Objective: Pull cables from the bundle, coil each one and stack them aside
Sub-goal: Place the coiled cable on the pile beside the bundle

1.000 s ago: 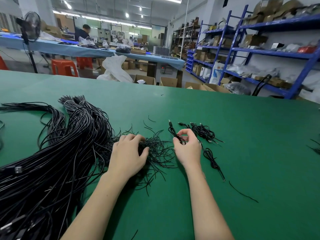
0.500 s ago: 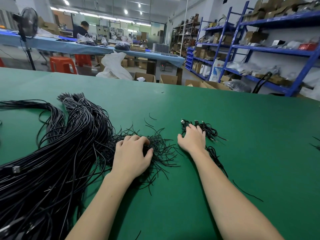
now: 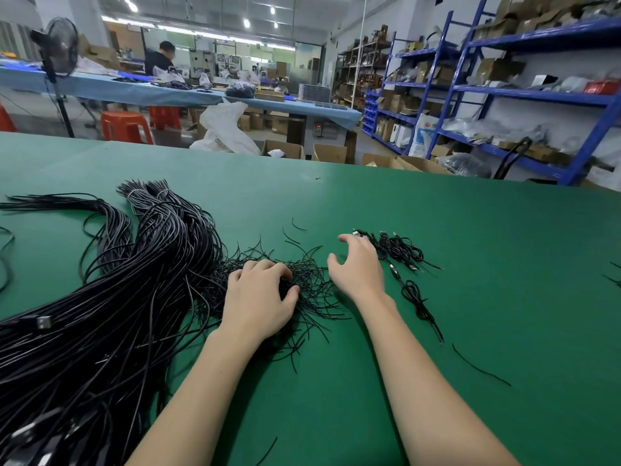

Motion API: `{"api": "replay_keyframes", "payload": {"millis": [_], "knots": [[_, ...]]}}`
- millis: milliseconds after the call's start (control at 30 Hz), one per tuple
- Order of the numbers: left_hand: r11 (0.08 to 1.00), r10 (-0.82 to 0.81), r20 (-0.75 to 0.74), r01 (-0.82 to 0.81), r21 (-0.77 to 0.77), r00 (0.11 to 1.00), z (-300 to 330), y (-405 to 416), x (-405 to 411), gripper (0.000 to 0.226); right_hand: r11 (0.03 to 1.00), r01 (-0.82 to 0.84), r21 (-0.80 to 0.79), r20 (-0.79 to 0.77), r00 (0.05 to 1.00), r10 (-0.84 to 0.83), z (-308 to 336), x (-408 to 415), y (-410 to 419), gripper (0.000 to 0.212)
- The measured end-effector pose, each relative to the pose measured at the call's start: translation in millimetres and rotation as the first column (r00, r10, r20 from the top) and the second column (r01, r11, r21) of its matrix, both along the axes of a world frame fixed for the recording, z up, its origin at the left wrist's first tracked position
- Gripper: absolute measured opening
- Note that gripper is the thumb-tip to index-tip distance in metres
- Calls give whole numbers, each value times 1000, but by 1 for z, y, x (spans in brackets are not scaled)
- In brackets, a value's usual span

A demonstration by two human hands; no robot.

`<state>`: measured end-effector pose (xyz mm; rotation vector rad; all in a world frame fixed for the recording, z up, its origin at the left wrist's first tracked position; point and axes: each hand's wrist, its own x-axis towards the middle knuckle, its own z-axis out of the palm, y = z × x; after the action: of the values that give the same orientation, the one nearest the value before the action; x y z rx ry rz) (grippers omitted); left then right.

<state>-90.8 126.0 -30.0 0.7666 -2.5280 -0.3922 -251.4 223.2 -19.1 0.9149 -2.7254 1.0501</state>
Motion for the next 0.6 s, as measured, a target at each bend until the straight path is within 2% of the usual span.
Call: {"api": "replay_keyframes", "payload": {"millis": [100, 233, 333, 467, 600], "knots": [[1000, -5, 10, 5, 12, 1000, 5, 3, 1, 28, 974, -50, -220, 20, 998, 55, 5, 38, -9, 31], [1000, -15, 37, 14, 23, 999, 11, 5, 4, 26, 870, -93, -484, -4, 995, 104, 2, 86, -19, 15], [998, -33, 33, 30, 63, 999, 15, 4, 6, 24, 832, -66, -551, -2, 997, 77, -10, 99, -18, 14], [989, -20, -72, 30, 147, 997, 25, 2, 7, 22, 794, -85, -602, -88, 995, 40, -14, 98, -12, 14], [996, 80, -120, -77, 35, 989, 39, 0, 9, 19, 790, -71, -609, -68, 997, 37, -19, 106, -12, 16]]}}
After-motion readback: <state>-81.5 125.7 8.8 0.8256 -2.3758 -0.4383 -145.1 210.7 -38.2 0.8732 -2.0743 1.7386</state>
